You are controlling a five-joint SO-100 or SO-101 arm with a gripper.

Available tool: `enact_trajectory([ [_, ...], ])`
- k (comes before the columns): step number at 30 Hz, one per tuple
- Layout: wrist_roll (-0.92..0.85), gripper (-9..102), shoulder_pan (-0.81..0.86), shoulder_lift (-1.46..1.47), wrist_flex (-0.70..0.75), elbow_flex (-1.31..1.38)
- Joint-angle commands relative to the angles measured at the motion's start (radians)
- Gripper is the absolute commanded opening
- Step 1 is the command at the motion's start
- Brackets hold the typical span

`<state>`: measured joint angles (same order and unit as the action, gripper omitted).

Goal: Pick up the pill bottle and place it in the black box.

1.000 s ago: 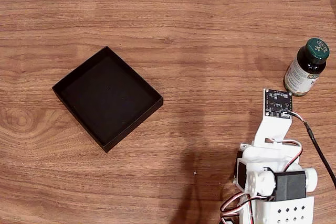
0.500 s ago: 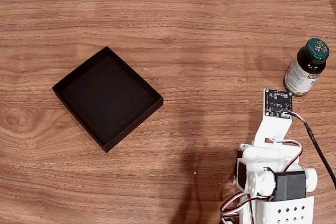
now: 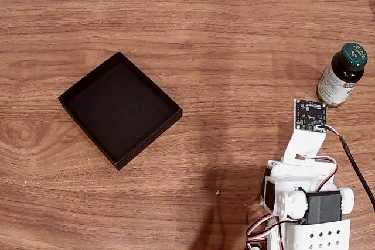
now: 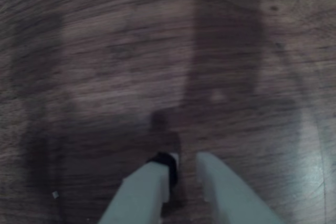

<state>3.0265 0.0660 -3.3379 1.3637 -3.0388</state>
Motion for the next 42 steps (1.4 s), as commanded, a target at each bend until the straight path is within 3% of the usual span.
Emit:
enact_trajectory([
  [1,-0.028,0,0.015,0.000,0.149,0.009],
  [17,-0.044,4,-0.017,-0.002,0.150,0.009],
  [24,0.101,12,0.005,0.015,0.055,0.009],
  [31,0.135,22,0.014,0.135,-0.161,0.011],
  [42,0.104,36,0.184,0.264,-0.574,0.011],
])
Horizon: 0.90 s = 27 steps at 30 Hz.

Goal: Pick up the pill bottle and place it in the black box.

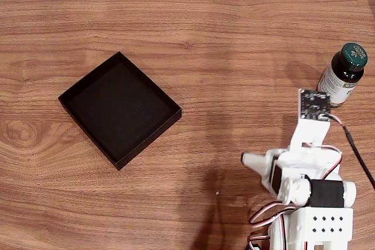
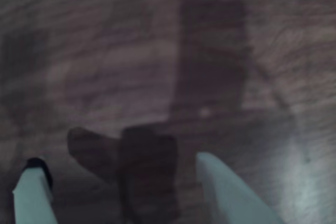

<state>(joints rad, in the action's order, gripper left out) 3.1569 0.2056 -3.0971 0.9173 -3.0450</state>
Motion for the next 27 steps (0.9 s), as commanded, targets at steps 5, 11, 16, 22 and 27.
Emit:
enact_trajectory([
  [5,-0.072,39,0.110,0.121,-0.362,0.017],
  [11,-0.092,40,0.173,0.313,-0.453,0.146],
  [16,-0.097,40,0.198,0.472,-0.594,0.216],
  [22,-0.109,40,0.222,0.676,-0.841,0.227],
  [27,-0.130,39,0.229,0.861,-1.017,0.275],
])
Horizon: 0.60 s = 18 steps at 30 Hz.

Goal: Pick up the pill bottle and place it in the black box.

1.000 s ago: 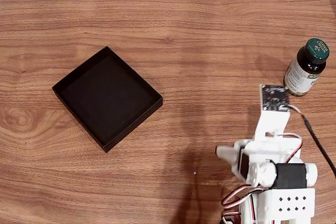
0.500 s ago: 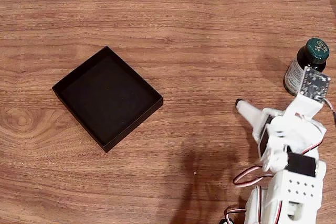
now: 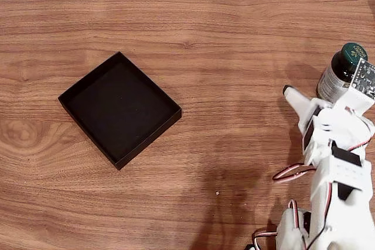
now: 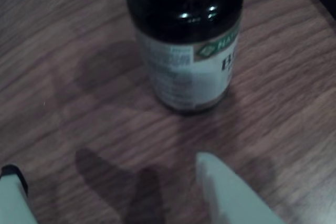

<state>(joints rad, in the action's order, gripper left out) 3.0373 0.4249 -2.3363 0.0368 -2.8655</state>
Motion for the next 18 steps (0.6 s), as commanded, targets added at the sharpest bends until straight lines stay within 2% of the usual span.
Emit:
enact_trajectory([
  [1,-0.009,40,0.012,0.138,-0.172,0.109],
  [10,0.008,42,0.060,0.440,-0.347,0.278],
  [18,0.003,42,0.118,0.626,-0.410,0.402],
])
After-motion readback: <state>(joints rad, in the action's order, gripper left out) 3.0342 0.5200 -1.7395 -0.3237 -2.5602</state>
